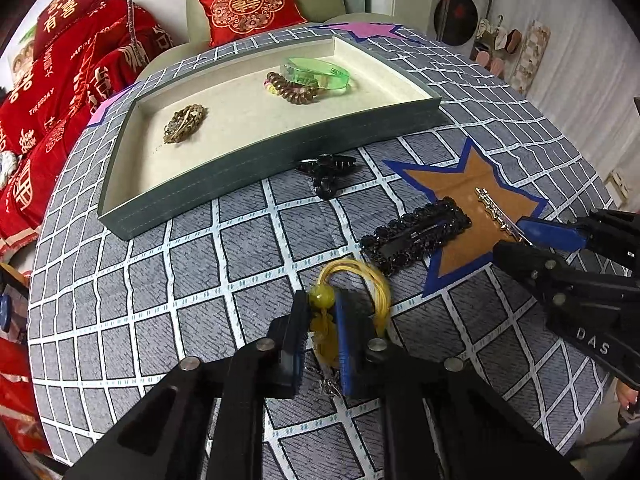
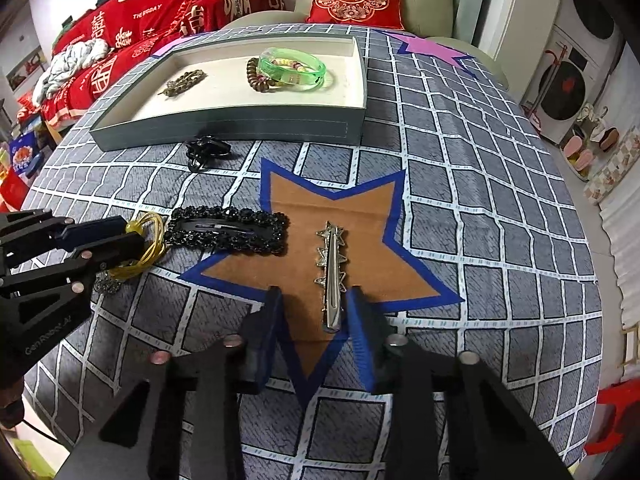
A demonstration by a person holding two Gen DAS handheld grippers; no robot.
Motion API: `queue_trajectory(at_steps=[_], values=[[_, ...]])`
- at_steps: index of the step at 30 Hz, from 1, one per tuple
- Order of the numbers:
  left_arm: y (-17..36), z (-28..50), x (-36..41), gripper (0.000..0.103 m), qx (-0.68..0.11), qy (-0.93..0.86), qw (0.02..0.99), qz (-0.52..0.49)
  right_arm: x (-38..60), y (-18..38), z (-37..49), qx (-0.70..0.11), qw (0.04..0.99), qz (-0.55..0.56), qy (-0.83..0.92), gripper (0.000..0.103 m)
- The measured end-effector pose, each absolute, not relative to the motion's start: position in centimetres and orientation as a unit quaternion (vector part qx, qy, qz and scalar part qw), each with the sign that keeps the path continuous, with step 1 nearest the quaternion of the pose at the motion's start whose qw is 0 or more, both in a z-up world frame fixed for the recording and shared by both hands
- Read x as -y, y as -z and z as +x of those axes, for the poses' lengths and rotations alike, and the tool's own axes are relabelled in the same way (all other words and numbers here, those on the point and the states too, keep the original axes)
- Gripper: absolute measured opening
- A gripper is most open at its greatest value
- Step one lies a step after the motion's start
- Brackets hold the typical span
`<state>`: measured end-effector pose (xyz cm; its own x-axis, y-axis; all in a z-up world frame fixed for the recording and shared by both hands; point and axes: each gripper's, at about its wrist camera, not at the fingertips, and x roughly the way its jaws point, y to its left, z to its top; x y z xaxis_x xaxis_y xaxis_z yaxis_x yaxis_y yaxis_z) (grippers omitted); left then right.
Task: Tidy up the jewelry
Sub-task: 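Grasp the silver spiked hair clip with the right tool while the left tool holds the hair tie, then carry the yellow hair tie and silver hair clip into the tray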
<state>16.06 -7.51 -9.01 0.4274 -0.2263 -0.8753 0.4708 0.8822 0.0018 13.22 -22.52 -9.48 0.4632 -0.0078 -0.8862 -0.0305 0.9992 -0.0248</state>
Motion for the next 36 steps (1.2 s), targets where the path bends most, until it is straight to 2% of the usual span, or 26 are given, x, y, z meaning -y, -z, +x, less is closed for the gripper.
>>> queue_trajectory(at_steps=[2, 3, 17, 36], values=[[8.9, 16.0, 7.1, 0.021, -0.491, 0.203, 0.839, 0.114, 22.6, 9.4, 13.1, -0.518, 0.855, -0.019, -0.008, 0.013], [9.0, 16.1, 6.8, 0.021, -0.490, 0.201, 0.841, 0.111, 22.6, 9.4, 13.1, -0.517, 0.856, -0.018, -0.007, 0.011], [7.0, 15.5, 2.8, 0.021, -0.469, 0.175, 0.865, 0.037, 25.7, 8.1, 11.4, -0.505, 0.860, 0.074, -0.018, 0.011], [3.7, 14.9, -0.6, 0.021, -0.437, 0.171, 0.883, -0.011, 26.2, 4.6, 10.7, -0.478, 0.871, 0.110, -0.033, 0.011]])
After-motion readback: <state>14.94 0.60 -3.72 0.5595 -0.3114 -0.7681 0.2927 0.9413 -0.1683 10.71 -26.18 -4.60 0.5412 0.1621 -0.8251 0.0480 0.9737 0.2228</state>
